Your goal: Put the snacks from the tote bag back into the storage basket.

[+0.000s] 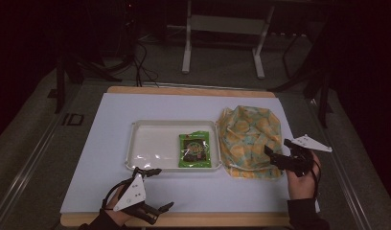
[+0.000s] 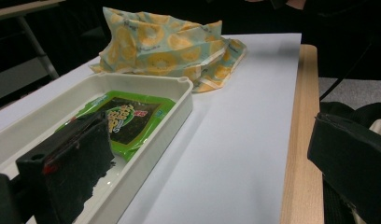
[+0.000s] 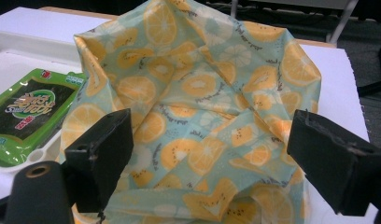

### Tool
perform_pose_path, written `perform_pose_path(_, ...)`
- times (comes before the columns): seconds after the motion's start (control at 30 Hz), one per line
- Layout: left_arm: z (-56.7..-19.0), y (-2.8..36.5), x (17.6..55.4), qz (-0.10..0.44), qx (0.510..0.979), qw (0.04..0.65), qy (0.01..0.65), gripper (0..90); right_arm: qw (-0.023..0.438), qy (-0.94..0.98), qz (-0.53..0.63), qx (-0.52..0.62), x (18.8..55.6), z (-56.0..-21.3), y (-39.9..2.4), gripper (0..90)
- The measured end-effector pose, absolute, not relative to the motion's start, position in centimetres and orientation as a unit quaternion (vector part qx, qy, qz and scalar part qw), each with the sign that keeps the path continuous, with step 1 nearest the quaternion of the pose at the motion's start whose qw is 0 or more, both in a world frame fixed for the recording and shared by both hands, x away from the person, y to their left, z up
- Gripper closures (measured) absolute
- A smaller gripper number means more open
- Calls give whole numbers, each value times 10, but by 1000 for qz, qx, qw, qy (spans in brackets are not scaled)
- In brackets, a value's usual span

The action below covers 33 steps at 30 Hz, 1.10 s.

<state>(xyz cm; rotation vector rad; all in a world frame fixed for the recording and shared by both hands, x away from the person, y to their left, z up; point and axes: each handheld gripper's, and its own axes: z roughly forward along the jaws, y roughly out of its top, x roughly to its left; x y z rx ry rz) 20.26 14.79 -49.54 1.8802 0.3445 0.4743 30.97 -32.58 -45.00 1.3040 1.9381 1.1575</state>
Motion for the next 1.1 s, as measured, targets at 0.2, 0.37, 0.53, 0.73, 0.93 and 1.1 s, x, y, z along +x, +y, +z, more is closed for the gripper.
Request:
perform_pose_path(0.2,-495,148,202,200,796,553,145,5,265,723,424,478,306,-454,-325,141)
perform_pose_path(0.37,-495,148,202,199,795,554,145,5,276,730,423,460,300,-458,-323,140)
perform_pose_path(0.53,-495,148,202,199,795,554,144,5,277,736,408,464,299,-465,-323,140)
perform_pose_path(0.73,-495,148,202,200,796,553,143,5,293,724,419,463,298,-468,-326,140)
perform_pose_path(0.93,-494,148,202,199,796,553,142,5,294,714,429,468,300,-472,-328,140)
perform_pose_path(1.1,-494,148,201,201,796,553,141,4,298,713,432,464,300,-471,-329,140)
